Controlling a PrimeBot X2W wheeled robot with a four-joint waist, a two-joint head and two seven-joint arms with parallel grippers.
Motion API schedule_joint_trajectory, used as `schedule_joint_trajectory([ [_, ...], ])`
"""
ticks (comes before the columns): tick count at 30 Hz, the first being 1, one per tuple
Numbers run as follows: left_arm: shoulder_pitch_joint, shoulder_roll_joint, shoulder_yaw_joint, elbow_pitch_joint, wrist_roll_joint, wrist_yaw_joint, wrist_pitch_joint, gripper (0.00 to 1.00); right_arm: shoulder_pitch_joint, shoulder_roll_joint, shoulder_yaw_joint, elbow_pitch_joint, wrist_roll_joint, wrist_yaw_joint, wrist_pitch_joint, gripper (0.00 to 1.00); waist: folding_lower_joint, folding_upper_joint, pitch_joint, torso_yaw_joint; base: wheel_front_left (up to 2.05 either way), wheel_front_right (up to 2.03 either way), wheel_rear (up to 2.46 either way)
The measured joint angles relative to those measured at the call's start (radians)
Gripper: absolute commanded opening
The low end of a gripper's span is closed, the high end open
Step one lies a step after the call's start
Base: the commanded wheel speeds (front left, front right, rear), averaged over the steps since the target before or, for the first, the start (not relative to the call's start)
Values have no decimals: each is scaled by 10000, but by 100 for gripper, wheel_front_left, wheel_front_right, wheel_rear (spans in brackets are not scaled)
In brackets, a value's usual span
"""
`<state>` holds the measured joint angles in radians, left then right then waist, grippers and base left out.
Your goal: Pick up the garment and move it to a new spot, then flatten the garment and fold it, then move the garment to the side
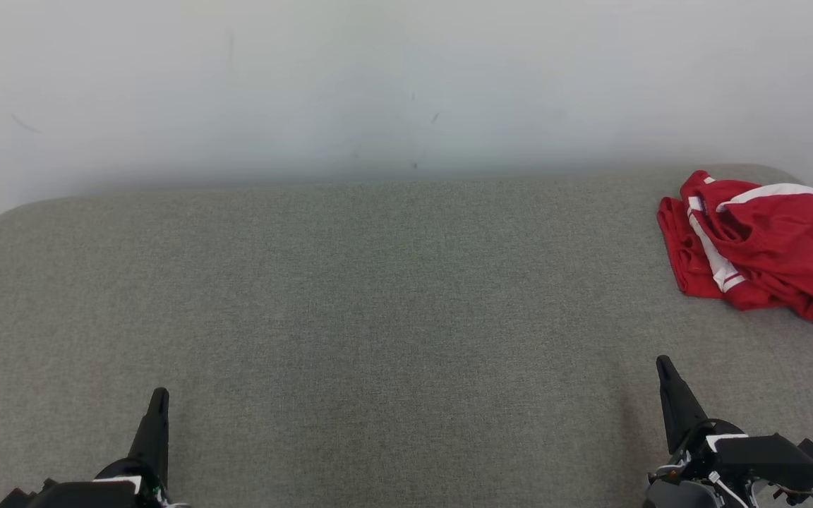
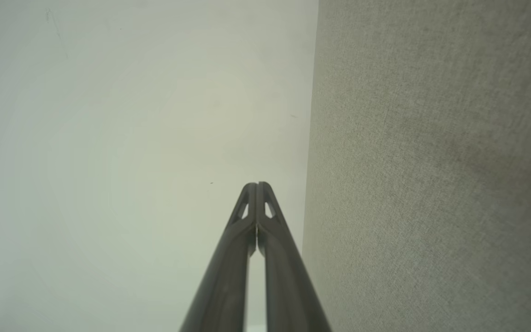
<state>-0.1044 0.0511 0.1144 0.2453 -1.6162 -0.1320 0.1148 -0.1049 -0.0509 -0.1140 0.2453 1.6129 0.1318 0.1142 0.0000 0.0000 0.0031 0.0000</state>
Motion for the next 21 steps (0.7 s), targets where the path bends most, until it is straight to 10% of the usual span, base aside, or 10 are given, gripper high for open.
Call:
schedule_joint_trajectory([
  [21, -1, -4, 2, 0, 0, 0, 2, 0, 0, 0, 0, 0, 0, 0, 0, 0, 0, 0, 0, 0, 0, 0, 0],
])
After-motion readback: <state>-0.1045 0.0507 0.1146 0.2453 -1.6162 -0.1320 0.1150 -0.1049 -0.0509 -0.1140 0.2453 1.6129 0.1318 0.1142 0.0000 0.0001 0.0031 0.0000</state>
